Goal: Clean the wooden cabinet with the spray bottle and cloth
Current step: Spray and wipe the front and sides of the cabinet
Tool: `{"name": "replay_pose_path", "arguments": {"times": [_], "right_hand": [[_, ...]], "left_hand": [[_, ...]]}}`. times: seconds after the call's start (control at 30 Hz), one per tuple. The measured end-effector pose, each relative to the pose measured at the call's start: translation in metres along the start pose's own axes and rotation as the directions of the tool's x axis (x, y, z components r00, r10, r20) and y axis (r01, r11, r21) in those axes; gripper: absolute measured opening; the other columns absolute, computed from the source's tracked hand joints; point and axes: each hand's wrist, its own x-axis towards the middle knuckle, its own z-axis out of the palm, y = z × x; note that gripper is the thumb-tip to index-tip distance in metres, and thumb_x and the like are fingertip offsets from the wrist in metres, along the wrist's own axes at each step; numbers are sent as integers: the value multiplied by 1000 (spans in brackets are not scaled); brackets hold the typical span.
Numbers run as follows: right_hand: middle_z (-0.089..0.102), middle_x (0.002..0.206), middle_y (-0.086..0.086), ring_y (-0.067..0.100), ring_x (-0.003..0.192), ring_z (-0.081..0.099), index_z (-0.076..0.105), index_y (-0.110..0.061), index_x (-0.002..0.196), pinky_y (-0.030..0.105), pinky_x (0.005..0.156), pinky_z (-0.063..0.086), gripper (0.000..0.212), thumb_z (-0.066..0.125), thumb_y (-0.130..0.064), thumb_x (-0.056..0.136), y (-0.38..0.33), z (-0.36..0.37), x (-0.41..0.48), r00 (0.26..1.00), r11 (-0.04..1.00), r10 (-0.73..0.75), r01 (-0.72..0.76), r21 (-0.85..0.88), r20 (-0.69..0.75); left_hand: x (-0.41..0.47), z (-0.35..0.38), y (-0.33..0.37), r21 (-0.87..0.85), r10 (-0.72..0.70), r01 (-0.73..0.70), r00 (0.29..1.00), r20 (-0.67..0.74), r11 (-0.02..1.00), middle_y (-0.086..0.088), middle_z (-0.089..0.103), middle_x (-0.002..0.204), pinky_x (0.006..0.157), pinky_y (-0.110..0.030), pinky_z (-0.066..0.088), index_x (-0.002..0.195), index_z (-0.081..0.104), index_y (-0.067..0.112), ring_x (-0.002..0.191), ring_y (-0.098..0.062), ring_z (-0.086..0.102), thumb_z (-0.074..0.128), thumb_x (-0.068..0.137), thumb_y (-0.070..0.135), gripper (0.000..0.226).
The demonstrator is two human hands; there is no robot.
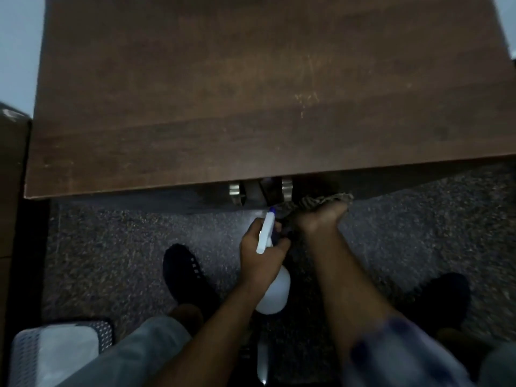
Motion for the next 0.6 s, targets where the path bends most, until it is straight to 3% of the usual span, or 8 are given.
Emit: {"name": "replay_pose_path", "arguments": {"times": [0.07,0.17,0.2,0.27,0.37,0.43,0.5,0.6], "right_hand": [[50,151,18,42,138,46,50,-17,150,59,117,32,73,23,-64,100,13,5,-1,999,999,18,-19,-44,-32],[57,144,22,42,124,60,59,-13,141,56,96,52,58,36,-47,100,27,1,-13,988,980,149,-151,-128,-27],[59,141,22,43,123,60,60,-14,140,59,97,51,58,38,-47,98,23,-5,-12,990,978,140,-140,-158,-12],[58,142,18,44,132,52,56,-19,145,63,111,34,66,34,-59,97,17,-9,-1,997,993,74,-76,-94,-24],[42,157,12,37,144,37,39,-23,155,49,117,25,76,18,-70,99,27,5,5,992,991,7,-24,-128,-129],[47,152,12,35,140,43,42,-18,154,47,117,31,68,23,-59,104,40,2,-3,985,987,32,-58,-150,-170],[53,146,13,32,134,49,46,-10,151,44,113,40,50,32,-33,109,34,-17,-20,985,976,51,-84,-200,-163],[51,149,22,37,137,49,47,-1,148,45,116,39,45,33,-19,109,6,-42,-41,996,983,-34,17,-184,-86]], "left_hand": [[-1,0,1,-11,25,-25,1000,11,1000,8,60,72,63,-16,48,85,63,16,63,-1,58,70,76,4,16],[-2,-3,0,-45,3,-4,1000,-21,999,6,60,71,62,-22,48,86,64,9,62,-4,56,69,76,2,13],[-3,-4,-2,-59,3,-5,1000,-27,998,8,59,70,61,-25,47,84,63,11,62,-8,55,67,76,3,13],[-7,-8,-8,-38,-4,3,1000,-22,999,14,57,67,59,-26,46,81,61,18,60,-8,54,65,74,6,14],[-11,-13,-12,-38,16,-16,1000,-4,999,8,60,71,59,-25,48,87,63,8,62,-9,56,65,74,7,13],[-14,-17,-10,-42,20,-21,999,-33,999,2,59,72,59,-27,48,87,62,2,63,-11,55,66,74,7,15],[-20,-21,-6,-43,-5,2,999,-53,999,-7,60,72,59,-30,47,88,61,-2,64,-15,55,67,76,6,16],[-28,-27,0,-44,-19,17,999,-49,999,-25,64,78,61,-33,48,89,62,-5,67,-22,57,71,79,5,17]]}}
